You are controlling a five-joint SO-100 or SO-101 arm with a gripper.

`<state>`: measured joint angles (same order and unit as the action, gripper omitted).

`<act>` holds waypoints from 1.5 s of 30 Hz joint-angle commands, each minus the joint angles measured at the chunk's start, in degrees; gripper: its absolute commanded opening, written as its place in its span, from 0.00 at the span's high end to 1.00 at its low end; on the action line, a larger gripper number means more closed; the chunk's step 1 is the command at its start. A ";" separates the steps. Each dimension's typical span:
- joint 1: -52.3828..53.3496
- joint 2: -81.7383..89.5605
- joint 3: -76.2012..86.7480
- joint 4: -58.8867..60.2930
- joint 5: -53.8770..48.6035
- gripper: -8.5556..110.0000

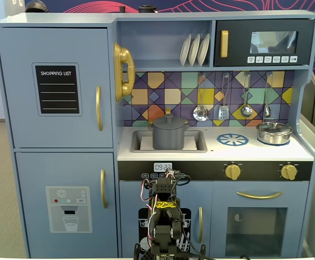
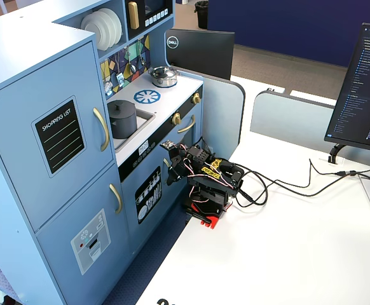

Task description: Take off the lid from the gray recipient and place it on the counter

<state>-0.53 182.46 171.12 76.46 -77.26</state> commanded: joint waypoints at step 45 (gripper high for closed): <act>4.39 -47.20 -57.57 -68.99 -18.90 0.73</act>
<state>4.92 136.93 117.95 9.58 -97.03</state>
